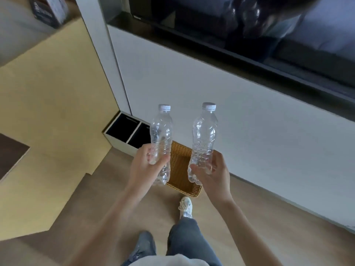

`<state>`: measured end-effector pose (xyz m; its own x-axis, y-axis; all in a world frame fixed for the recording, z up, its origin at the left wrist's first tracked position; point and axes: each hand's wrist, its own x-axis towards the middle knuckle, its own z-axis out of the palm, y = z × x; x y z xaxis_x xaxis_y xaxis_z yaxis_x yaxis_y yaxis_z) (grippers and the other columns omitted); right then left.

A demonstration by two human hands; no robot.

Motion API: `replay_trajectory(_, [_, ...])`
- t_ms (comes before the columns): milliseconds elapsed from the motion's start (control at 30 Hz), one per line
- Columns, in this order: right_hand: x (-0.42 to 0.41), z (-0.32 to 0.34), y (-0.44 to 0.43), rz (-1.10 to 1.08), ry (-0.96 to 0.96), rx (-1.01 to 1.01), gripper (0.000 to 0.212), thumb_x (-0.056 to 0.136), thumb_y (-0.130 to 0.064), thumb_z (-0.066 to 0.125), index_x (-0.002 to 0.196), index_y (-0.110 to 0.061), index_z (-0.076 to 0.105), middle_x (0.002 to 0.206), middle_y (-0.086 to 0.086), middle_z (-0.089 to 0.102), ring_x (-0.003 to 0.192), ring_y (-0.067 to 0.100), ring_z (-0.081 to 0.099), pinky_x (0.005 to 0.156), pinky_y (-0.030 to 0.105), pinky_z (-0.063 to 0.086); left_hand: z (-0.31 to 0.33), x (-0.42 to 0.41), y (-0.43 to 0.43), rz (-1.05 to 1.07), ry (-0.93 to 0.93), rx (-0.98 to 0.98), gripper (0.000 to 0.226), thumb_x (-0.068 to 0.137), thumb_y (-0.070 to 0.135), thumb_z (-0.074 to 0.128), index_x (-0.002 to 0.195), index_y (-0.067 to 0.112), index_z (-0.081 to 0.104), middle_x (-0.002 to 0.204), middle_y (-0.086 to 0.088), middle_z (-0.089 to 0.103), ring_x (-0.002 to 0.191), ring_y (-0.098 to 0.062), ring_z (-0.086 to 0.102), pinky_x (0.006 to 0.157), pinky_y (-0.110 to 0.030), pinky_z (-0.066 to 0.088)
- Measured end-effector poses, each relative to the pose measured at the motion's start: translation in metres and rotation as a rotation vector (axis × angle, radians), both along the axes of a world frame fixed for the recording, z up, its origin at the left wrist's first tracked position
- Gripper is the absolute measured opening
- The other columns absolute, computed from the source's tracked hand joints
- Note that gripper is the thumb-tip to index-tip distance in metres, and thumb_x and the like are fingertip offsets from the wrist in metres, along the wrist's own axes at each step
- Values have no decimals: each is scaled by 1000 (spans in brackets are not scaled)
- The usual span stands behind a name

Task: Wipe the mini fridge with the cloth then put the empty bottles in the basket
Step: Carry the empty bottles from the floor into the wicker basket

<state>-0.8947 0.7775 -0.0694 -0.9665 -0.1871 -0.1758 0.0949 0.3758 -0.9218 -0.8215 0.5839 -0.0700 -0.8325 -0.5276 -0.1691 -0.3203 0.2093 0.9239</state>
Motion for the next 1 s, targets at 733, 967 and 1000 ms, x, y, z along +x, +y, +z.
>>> replay_trajectory(733, [-273,-441,-109,870,-306,542,66,72,-36,87,127,-24,54,111,-17,59,99,-8,55,79,7,45,-441,-181,-19,713,-350,614,54,79,53,76,123,29,54,108,20,58,95,3,57,78,-17,46])
replay_trajectory(967, [-306,-652,-117,956,-459,643,84,71,-34,87,141,-10,48,129,5,62,112,19,62,99,34,51,-645,-208,8,776,-442,698,71,81,41,78,139,13,48,130,0,57,103,-6,53,85,-20,37])
replay_trajectory(1000, [-306,-670,-120,964,-465,651,83,71,-34,87,141,-11,49,128,4,62,109,17,62,95,32,52,-662,-209,12,791,-453,696,71,82,41,78,139,12,48,131,-1,58,105,-7,52,87,-21,36])
